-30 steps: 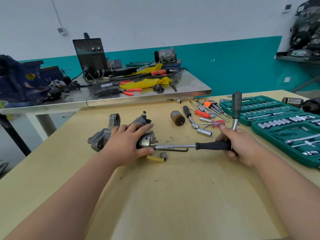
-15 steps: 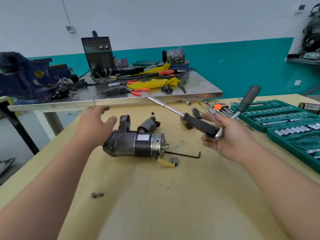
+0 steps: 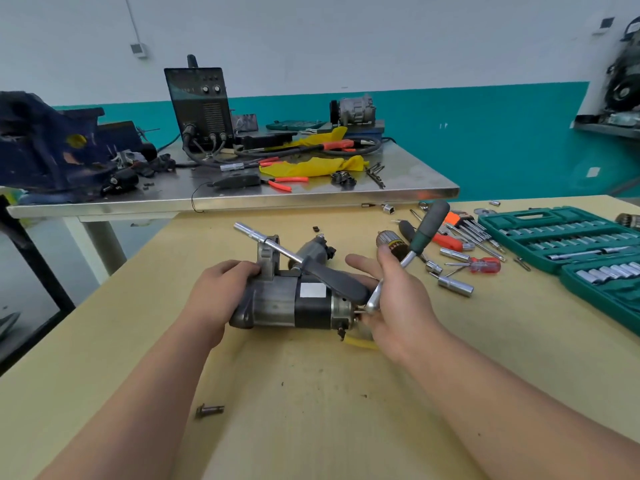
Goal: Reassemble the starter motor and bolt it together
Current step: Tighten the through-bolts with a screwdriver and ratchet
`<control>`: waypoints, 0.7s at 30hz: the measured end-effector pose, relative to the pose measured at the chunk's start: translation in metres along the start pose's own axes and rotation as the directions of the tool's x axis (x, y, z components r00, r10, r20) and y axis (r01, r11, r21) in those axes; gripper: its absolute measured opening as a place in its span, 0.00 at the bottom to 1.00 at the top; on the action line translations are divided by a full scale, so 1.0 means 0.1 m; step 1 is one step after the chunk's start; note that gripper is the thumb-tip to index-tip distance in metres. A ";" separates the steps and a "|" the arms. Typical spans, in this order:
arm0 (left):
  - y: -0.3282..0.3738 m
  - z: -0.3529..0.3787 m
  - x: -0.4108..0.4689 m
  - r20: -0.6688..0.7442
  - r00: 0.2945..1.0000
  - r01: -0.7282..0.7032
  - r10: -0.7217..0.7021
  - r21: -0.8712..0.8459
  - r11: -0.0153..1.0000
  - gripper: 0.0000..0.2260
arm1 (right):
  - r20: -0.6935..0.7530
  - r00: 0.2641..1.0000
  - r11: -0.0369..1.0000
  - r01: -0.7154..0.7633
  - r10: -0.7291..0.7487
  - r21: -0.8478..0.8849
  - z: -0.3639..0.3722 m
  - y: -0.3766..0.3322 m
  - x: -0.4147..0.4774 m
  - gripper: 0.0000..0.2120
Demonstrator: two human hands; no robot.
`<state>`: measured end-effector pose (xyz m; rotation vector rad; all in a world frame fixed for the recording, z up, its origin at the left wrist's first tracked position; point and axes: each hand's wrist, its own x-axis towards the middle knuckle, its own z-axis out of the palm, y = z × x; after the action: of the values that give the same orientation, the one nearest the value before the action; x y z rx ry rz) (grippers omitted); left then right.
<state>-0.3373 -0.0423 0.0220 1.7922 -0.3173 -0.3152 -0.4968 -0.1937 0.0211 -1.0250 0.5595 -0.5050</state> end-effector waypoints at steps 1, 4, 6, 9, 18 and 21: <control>0.01 0.01 0.00 -0.002 1.000 0.016 -0.016 -0.002 1.000 0.09 | -0.011 1.000 1.000 0.006 -0.006 -0.012 0.01 0.00 0.00 0.22; 0.05 0.04 -0.04 -0.021 0.999 0.038 -0.037 0.023 0.999 0.09 | -0.072 0.997 1.000 -0.007 0.009 0.018 0.01 -0.01 0.05 0.23; 0.05 0.06 -0.06 -0.022 1.000 0.008 -0.006 0.073 0.997 0.08 | -0.116 0.993 0.997 -0.029 0.037 0.070 -0.02 -0.05 0.07 0.25; 0.04 0.07 -0.12 -0.005 0.998 -0.052 0.056 0.282 0.958 0.16 | -0.135 0.986 0.983 -0.074 0.098 0.168 -0.08 -0.11 0.13 0.29; 0.08 0.23 -0.41 0.456 0.722 -0.610 0.519 0.774 0.168 0.39 | -0.233 0.972 0.999 0.015 -0.022 -0.030 -0.86 -0.59 0.18 0.24; 0.09 0.31 -0.34 0.532 0.751 -0.561 0.391 0.826 -0.048 0.46 | -0.314 0.949 0.973 -0.090 0.019 -0.212 -1.19 -0.59 0.19 0.21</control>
<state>-0.3805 -0.0592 0.0254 2.7668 -1.5773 0.4859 -0.5676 -0.3080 0.0220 -1.1487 0.9407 -0.5674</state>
